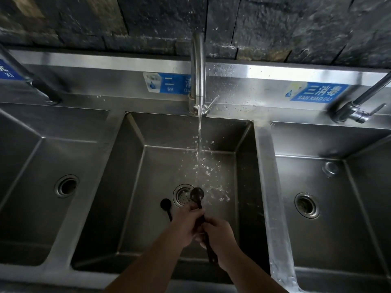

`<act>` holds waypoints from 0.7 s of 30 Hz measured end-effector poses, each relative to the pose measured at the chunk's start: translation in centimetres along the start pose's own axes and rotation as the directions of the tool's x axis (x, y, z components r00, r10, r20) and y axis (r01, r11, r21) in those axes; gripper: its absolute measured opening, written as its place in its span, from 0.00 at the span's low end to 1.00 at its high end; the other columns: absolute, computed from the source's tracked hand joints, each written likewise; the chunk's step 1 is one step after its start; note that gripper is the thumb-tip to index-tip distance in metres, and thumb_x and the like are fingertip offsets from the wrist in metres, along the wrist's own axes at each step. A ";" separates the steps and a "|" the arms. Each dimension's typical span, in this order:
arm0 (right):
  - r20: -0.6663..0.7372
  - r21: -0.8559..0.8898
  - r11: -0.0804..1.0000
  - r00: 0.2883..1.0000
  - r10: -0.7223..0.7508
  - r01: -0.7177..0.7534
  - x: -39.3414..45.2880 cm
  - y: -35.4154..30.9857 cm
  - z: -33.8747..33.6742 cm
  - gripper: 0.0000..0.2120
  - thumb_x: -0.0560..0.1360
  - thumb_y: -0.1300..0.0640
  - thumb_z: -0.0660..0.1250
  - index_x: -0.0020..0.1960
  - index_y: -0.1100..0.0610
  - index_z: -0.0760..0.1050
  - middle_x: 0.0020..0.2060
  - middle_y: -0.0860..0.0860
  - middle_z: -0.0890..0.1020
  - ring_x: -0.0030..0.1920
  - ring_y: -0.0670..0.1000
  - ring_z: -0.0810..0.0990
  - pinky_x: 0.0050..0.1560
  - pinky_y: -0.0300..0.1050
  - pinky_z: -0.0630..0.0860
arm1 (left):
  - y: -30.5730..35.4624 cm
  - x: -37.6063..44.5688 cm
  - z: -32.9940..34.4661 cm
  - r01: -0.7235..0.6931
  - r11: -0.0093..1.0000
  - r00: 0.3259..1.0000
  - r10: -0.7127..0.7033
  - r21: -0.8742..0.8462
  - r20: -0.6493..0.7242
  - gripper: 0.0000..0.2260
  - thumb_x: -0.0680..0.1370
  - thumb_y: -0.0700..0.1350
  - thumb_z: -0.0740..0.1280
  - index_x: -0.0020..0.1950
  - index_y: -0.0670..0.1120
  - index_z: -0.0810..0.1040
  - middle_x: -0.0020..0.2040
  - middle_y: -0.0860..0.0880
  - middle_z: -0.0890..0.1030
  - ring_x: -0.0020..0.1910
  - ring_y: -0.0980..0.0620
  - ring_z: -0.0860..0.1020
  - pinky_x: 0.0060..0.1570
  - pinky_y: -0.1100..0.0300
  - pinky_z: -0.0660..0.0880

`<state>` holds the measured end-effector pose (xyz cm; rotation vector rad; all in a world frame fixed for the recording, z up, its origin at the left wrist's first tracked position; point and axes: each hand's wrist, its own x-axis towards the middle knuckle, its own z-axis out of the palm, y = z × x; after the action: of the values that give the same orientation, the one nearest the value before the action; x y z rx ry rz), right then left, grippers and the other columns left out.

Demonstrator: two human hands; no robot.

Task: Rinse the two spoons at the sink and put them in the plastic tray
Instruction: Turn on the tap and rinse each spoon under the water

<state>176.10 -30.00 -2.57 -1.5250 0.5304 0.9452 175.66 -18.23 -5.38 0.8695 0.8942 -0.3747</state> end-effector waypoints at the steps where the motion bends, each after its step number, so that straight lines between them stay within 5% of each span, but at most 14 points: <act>1: 0.019 0.040 0.999 1.000 0.012 -0.013 0.0 0.1 0.0 0.12 0.79 0.64 0.61 0.47 0.59 0.83 0.39 0.61 0.86 0.32 0.53 0.80 0.32 0.44 0.76 | 0.0 -0.2 0.0 0.008 1.000 1.000 -0.008 0.018 -0.001 0.08 0.77 0.37 0.66 0.55 0.40 0.79 0.39 0.40 0.81 0.27 0.48 0.78 0.23 0.58 0.72; 11: 0.105 0.264 0.960 0.992 0.068 -0.093 1.5 -2.6 0.7 0.10 0.80 0.61 0.63 0.54 0.60 0.83 0.38 0.58 0.85 0.32 0.50 0.80 0.33 0.43 0.77 | 3.1 0.5 0.5 -0.035 0.997 0.998 0.038 -0.064 0.045 0.10 0.79 0.37 0.61 0.52 0.45 0.81 0.40 0.45 0.83 0.23 0.51 0.74 0.17 0.63 0.66; 16: 0.125 0.321 0.946 0.992 0.001 -0.041 1.9 -6.2 1.4 0.12 0.81 0.63 0.60 0.55 0.60 0.82 0.35 0.57 0.83 0.30 0.50 0.78 0.30 0.42 0.75 | 6.5 1.0 1.8 -0.148 0.989 0.986 0.147 0.005 0.077 0.20 0.80 0.35 0.59 0.36 0.51 0.84 0.38 0.43 0.79 0.20 0.54 0.72 0.16 0.65 0.65; 21: 0.123 0.314 0.947 0.986 -0.110 0.067 2.6 -10.2 2.3 0.13 0.80 0.67 0.58 0.53 0.64 0.81 0.37 0.59 0.82 0.31 0.51 0.78 0.32 0.43 0.74 | 10.5 0.5 3.0 -0.237 0.971 0.967 0.235 0.012 0.102 0.09 0.80 0.36 0.61 0.58 0.45 0.76 0.42 0.44 0.79 0.21 0.54 0.71 0.18 0.66 0.63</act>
<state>184.95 -25.39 1.49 -1.1816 0.4804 0.8474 183.98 -14.15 0.45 0.9597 0.6857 -0.2196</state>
